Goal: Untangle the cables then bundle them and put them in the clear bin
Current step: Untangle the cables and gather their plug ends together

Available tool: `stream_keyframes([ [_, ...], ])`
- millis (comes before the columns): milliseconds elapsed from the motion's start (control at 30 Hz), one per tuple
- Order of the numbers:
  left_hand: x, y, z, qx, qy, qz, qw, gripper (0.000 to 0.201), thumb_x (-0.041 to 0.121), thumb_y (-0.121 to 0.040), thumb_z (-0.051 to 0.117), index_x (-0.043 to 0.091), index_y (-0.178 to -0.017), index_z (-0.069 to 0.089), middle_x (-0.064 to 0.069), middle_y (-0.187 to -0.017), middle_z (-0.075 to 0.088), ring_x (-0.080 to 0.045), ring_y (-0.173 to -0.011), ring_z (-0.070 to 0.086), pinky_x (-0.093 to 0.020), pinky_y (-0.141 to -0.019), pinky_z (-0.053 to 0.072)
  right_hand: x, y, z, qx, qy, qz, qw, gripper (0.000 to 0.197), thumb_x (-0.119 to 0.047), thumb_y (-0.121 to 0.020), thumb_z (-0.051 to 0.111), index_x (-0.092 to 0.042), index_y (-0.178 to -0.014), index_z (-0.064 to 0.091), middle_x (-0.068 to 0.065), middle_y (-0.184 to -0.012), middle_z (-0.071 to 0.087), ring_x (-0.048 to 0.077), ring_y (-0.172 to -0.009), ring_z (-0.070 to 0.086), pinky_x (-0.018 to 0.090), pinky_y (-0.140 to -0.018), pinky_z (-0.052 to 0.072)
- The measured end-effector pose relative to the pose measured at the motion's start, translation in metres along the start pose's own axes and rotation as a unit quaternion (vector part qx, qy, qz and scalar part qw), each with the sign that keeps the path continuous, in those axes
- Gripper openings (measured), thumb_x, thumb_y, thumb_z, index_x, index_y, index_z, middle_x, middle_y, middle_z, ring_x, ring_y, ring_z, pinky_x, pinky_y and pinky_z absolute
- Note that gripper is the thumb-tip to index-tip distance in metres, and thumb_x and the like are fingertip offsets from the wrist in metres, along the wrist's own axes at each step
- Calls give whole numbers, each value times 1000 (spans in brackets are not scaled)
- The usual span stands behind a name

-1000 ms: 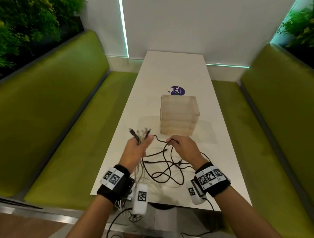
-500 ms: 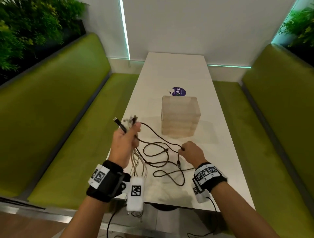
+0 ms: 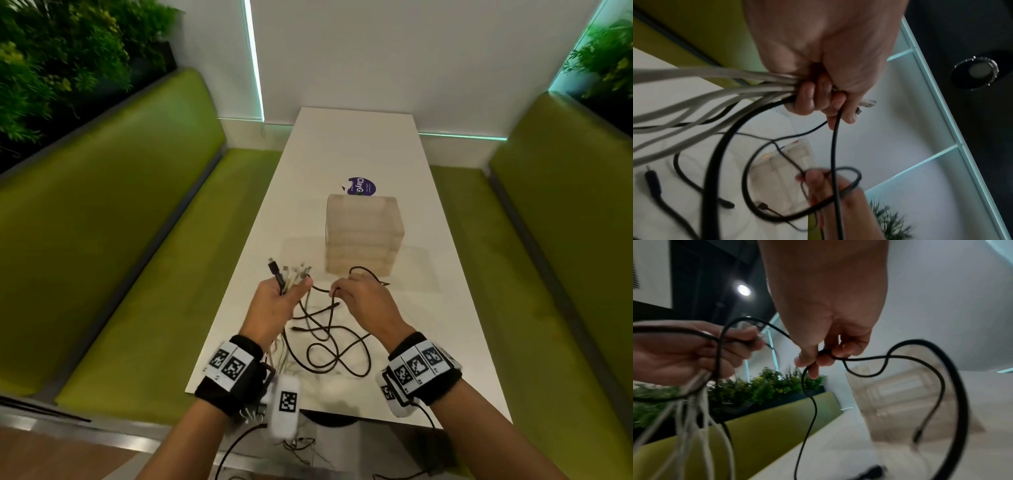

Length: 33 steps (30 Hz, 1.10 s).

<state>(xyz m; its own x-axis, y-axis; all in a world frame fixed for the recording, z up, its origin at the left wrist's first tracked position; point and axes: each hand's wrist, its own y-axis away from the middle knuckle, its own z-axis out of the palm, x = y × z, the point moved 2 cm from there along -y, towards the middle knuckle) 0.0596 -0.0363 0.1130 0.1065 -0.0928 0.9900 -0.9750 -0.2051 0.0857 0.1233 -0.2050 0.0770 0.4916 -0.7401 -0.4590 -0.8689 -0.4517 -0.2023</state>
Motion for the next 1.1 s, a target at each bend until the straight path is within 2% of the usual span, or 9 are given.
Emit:
stream_keyframes([
  [100,7,8,20,-68,-3,7,998,29,16,-92,61,26,-65,63,15,-39,37,0,-38,32,-14,-43,28,-16,0,-7,37,28,-43,998,26,-28,-87,50,-12,-87,71,7,-74,62,27,-75,53,34,-58,39],
  [167,11,11,29,-94,-8,11,995,25,8,-94,57,19,-71,58,17,-36,43,3,-37,41,-7,-44,30,-23,1,-10,30,36,-44,998,13,-15,-82,57,-8,-81,68,9,-74,61,31,-76,55,37,-58,41],
  [233,8,11,29,-102,-26,0,994,29,10,-94,58,20,-66,56,14,-37,39,-1,-39,35,-11,-43,29,-26,1,-11,22,23,-38,999,6,-7,-80,61,-4,-78,66,11,-77,62,32,-81,56,39,-60,45],
  [367,-2,6,11,-41,-1,-48,998,33,11,-92,58,18,-62,46,8,-49,31,-11,-45,25,-24,-44,23,-10,-4,2,-18,13,27,999,16,-25,-90,59,-12,-93,68,4,-91,60,20,-88,54,31,-65,40],
  [600,11,0,-40,71,138,-15,988,30,3,-89,57,14,-65,44,7,-50,28,-8,-41,21,-20,-39,20,83,9,28,-66,-23,227,971,12,-22,-88,59,-13,-88,67,7,-92,59,28,-92,60,29,-70,41],
  [767,8,2,-47,103,158,-4,982,24,5,-90,56,14,-70,48,5,-53,28,-8,-43,22,-21,-39,22,88,9,26,-3,-44,219,975,11,-22,-88,63,-15,-93,70,5,-100,59,22,-90,61,37,-79,50],
  [900,7,2,-50,99,142,7,985,22,8,-92,56,13,-72,48,5,-53,28,-9,-42,23,-21,-40,24,85,8,25,-29,-109,199,974,23,-11,-87,64,-18,-109,67,5,-107,56,23,-79,64,40,-76,55],
  [1033,6,3,-50,103,126,15,986,18,8,-91,57,11,-75,49,5,-54,28,-8,-42,23,-19,-39,25,91,14,24,-65,-157,227,959,49,5,-83,55,-21,-124,55,5,-115,51,19,-68,57,15,-52,44],
  [1100,5,4,-51,118,150,18,981,27,5,-91,55,14,-69,44,6,-52,26,-7,-41,21,-19,-39,23,94,17,23,-56,-230,224,945,44,9,-85,49,-17,-120,54,10,-120,54,19,-66,60,16,-55,48],
])
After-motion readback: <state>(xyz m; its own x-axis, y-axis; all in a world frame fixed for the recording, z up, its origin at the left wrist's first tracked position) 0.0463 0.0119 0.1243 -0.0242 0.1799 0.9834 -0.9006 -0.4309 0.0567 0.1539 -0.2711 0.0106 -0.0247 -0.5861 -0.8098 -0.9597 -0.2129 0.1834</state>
